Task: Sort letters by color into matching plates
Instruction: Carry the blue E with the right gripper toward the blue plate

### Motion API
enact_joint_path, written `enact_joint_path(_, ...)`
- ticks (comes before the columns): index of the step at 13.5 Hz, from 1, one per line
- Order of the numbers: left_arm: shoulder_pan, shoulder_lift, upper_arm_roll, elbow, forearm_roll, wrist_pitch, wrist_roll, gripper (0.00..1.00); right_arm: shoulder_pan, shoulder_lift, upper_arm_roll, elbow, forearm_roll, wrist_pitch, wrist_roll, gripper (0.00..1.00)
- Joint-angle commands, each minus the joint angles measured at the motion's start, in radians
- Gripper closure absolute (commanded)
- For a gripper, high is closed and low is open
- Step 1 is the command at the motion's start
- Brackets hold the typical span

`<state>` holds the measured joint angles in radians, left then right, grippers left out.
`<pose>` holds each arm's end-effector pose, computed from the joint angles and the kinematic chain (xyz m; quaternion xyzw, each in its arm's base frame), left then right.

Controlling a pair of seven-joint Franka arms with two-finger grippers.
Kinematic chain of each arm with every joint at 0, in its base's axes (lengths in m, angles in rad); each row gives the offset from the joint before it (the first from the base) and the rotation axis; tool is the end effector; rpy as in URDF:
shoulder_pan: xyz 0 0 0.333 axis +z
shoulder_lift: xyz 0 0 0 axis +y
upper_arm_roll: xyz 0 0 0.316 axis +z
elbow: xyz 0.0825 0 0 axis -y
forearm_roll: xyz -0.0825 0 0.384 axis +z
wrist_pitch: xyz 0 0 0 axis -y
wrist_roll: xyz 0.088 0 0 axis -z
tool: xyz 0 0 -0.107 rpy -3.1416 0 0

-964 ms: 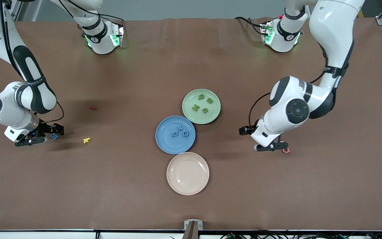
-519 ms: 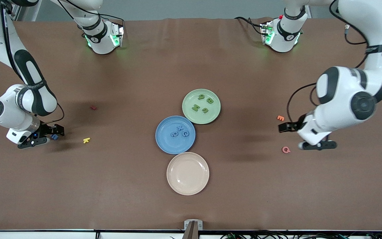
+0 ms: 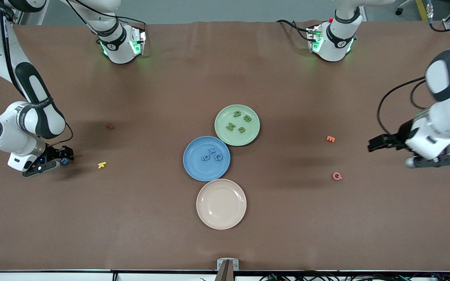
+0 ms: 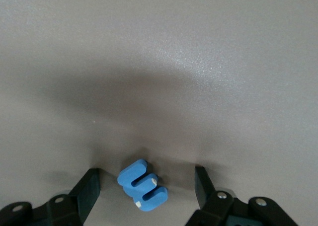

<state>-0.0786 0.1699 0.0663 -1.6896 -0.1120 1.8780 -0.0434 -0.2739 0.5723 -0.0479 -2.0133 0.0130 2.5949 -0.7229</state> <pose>0.6162 -0.0184 0.4955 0.9983 0.0314 0.0081 0.0482 0.5714 -0.1905 0.1655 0.9802 0.1976 -0.0004 0.0108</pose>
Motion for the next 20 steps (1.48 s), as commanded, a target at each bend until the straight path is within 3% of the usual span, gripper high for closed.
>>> enact_joint_path(1, 0.040, -0.108, 0.003, -0.010, -0.009, -0.060, 0.045, 0.01, -0.022, 0.011, 0.016, 0.007, -0.008, 0.005, -0.059, 0.25)
enact_joint_path(7, 0.042, -0.188, -0.003, -0.002, -0.006, -0.106, 0.026, 0.01, -0.024, 0.011, 0.016, 0.004, -0.007, 0.005, -0.061, 0.32)
enact_joint_path(9, 0.043, -0.205, -0.003, 0.008, -0.006, -0.108, 0.025, 0.00, -0.024, 0.011, 0.016, 0.005, -0.007, 0.005, -0.061, 0.42)
enact_joint_path(12, 0.043, -0.210, -0.005, 0.024, -0.006, -0.123, 0.025, 0.00, -0.024, 0.011, 0.016, 0.005, -0.007, 0.005, -0.061, 0.61)
enact_joint_path(15, 0.046, -0.208, -0.013, 0.044, -0.006, -0.123, 0.023, 0.00, -0.024, 0.011, 0.017, 0.005, -0.007, 0.004, -0.052, 0.96)
enact_joint_path(20, 0.057, -0.190, -0.036, 0.062, 0.005, -0.122, 0.023, 0.00, -0.015, 0.008, 0.019, 0.019, 0.004, -0.004, -0.044, 1.00)
